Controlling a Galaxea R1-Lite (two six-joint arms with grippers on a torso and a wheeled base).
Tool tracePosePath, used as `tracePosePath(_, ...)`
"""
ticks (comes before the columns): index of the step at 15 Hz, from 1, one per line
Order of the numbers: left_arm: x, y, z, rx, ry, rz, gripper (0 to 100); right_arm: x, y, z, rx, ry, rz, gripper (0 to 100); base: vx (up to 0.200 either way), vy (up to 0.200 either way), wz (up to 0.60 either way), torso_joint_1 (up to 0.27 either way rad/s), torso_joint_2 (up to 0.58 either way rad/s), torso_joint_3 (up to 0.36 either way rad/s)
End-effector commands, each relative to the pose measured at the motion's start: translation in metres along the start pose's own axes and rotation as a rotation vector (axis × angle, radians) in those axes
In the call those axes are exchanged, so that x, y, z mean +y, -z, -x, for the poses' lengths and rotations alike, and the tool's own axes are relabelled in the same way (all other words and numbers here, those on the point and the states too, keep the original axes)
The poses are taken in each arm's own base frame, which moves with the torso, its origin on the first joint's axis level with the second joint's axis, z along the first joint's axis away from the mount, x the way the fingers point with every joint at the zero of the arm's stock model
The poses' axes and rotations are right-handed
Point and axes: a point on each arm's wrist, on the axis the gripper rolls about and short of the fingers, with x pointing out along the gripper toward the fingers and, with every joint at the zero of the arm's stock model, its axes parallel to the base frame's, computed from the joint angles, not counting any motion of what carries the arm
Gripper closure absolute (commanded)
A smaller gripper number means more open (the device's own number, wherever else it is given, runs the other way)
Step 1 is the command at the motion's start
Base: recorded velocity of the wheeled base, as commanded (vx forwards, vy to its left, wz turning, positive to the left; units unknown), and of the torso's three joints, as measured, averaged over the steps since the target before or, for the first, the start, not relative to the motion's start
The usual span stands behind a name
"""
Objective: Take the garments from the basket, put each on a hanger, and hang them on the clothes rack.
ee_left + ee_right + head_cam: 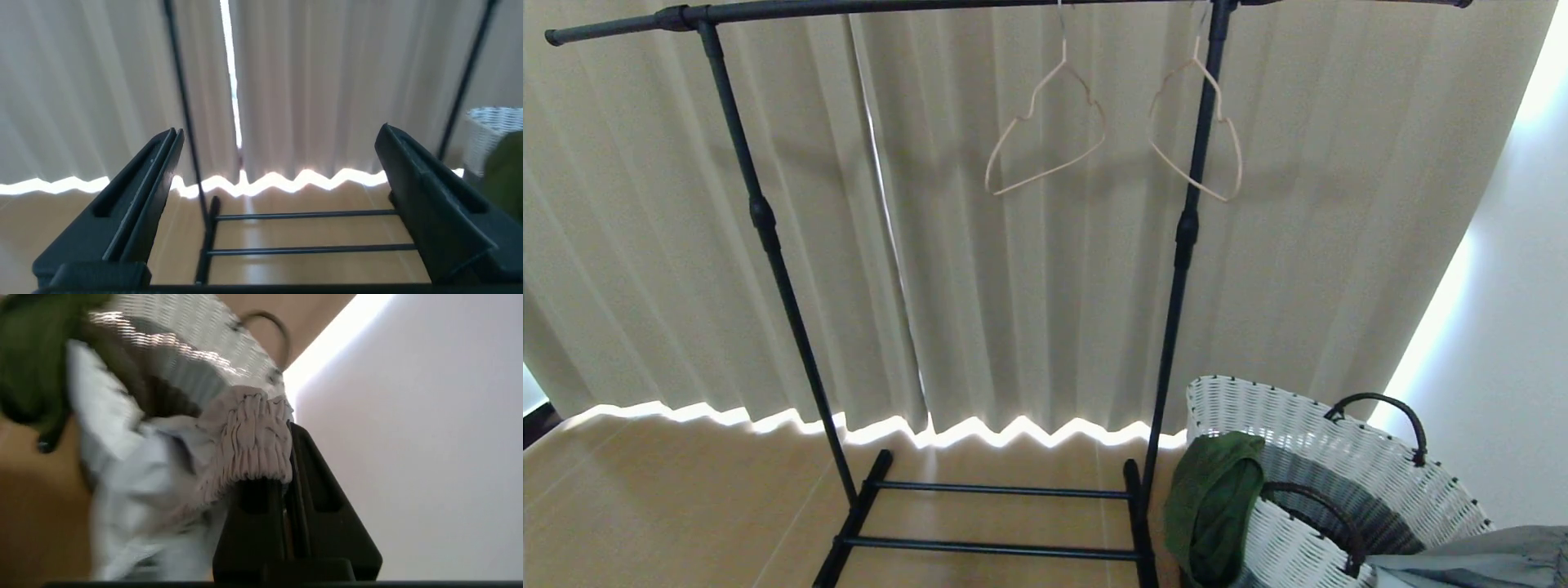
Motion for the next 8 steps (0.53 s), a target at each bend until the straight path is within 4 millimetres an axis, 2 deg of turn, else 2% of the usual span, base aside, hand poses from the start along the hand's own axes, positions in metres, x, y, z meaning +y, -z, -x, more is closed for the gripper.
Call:
tracePosePath(1, 0.0, -0.0001, 0.0, -0.001, 0.001, 0.0, 0, 0.0022, 0.0025, -0.0015, 0.011, -0.022, 0.008, 100, 0.0, 0.2, 0.0, 0.012, 0.01, 0.007)
tracePosePath(5, 0.0, -0.0001, 0.0, -0.001, 0.001, -0.003, 0, 0.0051, 0.0041, -0.0022, 0.017, -0.113, 0.015, 100, 0.0, 0.2, 0.0, 0.004, 0.0, 0.004)
tracePosePath(8, 0.0, -0.0001, 0.0, -0.001, 0.001, -0.007, 0, 0.0048, -0.0015, -0.0057, 0.016, -0.166, 0.018, 100, 0.0, 0.0, 0.0, 0.0, 0.0, 0.0)
